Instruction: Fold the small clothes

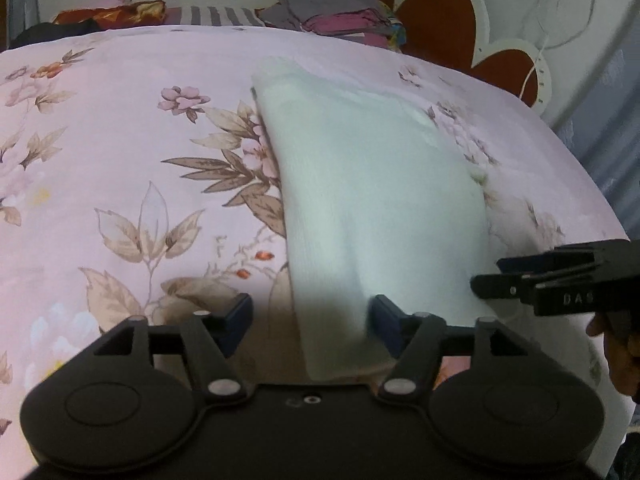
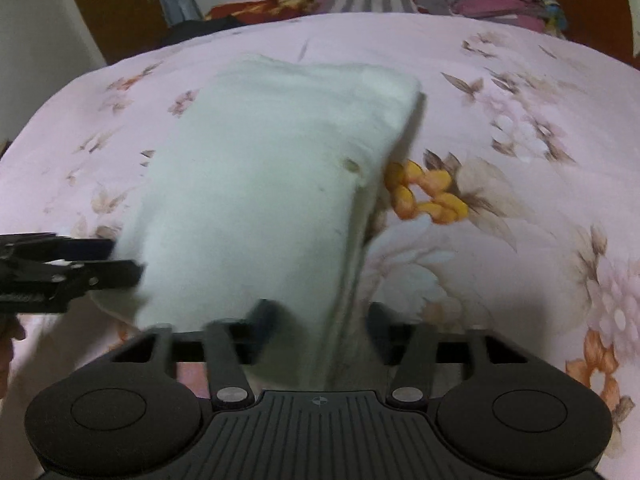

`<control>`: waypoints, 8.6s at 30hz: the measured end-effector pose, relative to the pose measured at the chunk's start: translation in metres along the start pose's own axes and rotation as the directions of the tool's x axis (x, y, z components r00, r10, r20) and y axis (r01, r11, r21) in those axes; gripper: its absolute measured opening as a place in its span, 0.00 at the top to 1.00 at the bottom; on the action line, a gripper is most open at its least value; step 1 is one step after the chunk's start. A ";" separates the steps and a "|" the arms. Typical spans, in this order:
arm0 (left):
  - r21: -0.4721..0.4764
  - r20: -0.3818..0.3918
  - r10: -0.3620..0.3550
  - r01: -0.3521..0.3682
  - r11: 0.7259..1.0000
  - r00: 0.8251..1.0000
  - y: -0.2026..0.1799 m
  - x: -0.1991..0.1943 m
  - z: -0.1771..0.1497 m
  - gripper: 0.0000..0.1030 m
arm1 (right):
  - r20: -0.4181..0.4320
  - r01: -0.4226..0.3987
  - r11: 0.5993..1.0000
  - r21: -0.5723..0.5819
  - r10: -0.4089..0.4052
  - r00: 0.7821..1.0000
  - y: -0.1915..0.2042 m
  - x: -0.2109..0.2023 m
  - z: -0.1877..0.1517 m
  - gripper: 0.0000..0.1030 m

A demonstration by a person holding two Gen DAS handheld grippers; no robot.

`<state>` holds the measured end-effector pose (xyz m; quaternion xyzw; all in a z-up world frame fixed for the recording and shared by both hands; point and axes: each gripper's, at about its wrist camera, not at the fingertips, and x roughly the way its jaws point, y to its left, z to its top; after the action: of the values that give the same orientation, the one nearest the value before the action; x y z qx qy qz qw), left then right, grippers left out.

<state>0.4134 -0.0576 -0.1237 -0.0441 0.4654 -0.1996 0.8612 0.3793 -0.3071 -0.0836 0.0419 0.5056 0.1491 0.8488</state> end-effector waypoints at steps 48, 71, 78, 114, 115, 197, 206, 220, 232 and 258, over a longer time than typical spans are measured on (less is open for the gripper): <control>-0.220 0.054 -0.179 0.187 0.958 0.982 0.031 0.059 0.087 0.67 | 0.128 -0.360 0.882 0.305 0.337 0.933 -0.078 0.056 0.078 0.67; -0.159 0.150 -0.129 0.153 0.975 0.980 0.169 -0.102 0.052 0.68 | 0.185 -0.381 0.916 0.125 0.356 0.916 0.156 0.037 0.091 0.68; -0.216 0.094 -0.141 0.158 0.963 0.986 0.222 -0.095 0.025 0.67 | 0.128 -0.382 0.917 0.116 0.368 0.921 0.190 0.085 0.091 0.68; 0.056 0.106 -0.076 0.070 0.996 0.991 0.174 -0.089 0.012 0.88 | 0.157 -0.035 0.971 -0.235 0.074 0.985 0.262 0.102 0.074 0.81; 0.031 0.104 -0.088 0.086 0.996 0.991 0.177 -0.083 0.009 0.88 | 0.135 0.031 0.973 -0.230 0.000 0.991 0.261 0.116 0.072 0.81; -0.109 0.473 0.348 -0.337 0.935 0.809 -0.072 -0.325 -0.224 0.00 | 0.460 0.192 0.979 -0.065 -0.141 0.877 0.240 -0.210 -0.214 0.00; -0.105 0.479 0.345 -0.337 0.935 0.807 -0.072 -0.325 -0.221 0.00 | 0.458 0.181 0.981 -0.070 -0.130 0.879 0.238 -0.214 -0.214 0.00; -0.096 0.474 0.340 -0.336 0.937 0.812 -0.073 -0.326 -0.220 0.00 | 0.458 0.172 0.983 -0.061 -0.126 0.880 0.233 -0.213 -0.211 0.00; -0.091 0.471 0.337 -0.335 0.938 0.815 -0.069 -0.327 -0.218 0.00 | 0.460 0.167 0.984 -0.055 -0.124 0.879 0.236 -0.213 -0.209 0.00; -0.093 0.483 0.339 -0.339 0.936 0.807 -0.063 -0.328 -0.218 0.00 | 0.465 0.156 0.986 -0.050 -0.115 0.878 0.243 -0.215 -0.209 0.00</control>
<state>0.0557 0.0346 0.0275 -0.0106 0.2312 -0.0245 0.9725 0.0503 -0.1556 0.0509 0.0039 0.2849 0.0967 0.9537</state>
